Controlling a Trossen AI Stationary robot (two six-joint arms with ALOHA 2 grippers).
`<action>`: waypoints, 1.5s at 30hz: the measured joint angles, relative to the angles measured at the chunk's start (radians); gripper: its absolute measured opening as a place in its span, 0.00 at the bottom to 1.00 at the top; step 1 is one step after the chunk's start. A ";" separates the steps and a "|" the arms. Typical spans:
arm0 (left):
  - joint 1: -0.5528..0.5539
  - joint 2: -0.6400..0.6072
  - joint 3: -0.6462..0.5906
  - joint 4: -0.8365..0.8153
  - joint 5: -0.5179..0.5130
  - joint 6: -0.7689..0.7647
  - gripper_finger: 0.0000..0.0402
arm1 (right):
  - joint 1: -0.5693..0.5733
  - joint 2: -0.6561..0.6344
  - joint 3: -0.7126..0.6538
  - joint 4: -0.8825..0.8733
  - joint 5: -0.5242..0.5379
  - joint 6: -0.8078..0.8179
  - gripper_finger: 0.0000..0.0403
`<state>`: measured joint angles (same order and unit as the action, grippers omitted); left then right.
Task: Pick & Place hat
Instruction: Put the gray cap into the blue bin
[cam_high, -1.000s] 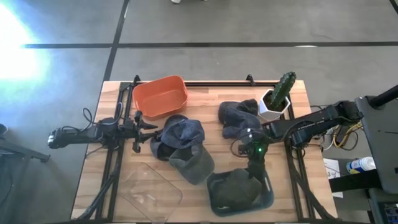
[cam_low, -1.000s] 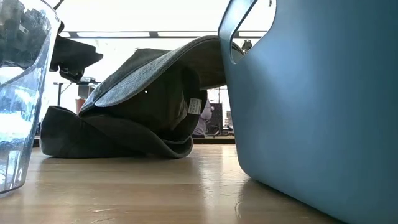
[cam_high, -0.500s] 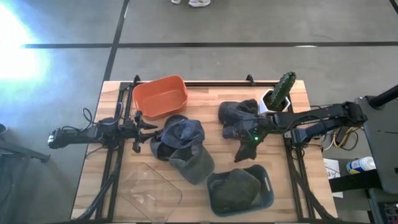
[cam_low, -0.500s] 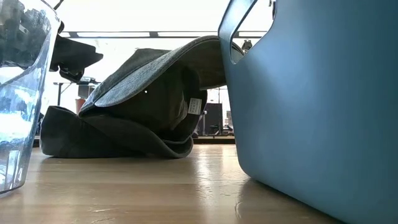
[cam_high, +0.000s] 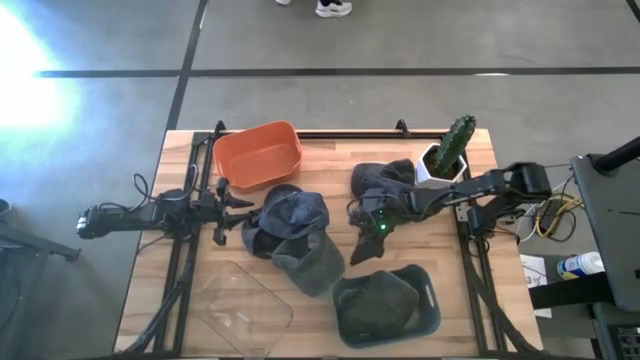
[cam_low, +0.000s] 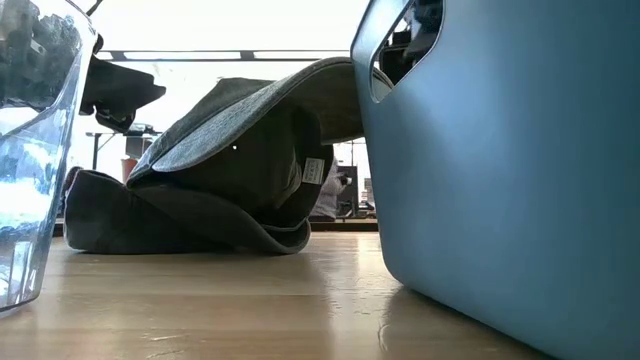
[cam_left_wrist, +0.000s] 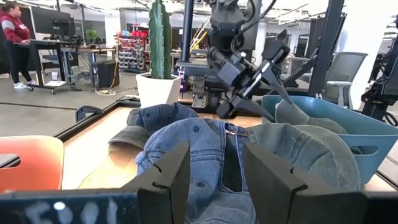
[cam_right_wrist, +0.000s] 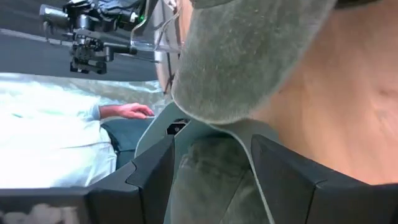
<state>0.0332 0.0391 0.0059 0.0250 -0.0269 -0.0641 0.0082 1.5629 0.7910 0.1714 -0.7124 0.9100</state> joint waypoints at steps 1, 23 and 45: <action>0.000 0.000 0.000 0.000 0.000 0.000 0.35 | -0.001 0.020 0.000 0.030 -0.004 0.005 0.52; 0.000 0.001 0.000 0.000 0.000 0.000 0.35 | -0.007 0.174 0.001 0.449 0.093 0.108 0.52; 0.000 0.001 0.000 0.000 0.000 0.000 0.35 | -0.003 0.339 0.074 0.416 0.130 0.090 0.51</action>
<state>0.0334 0.0399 0.0059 0.0250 -0.0269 -0.0643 0.0048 1.9016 0.8648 0.5872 -0.5825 1.0001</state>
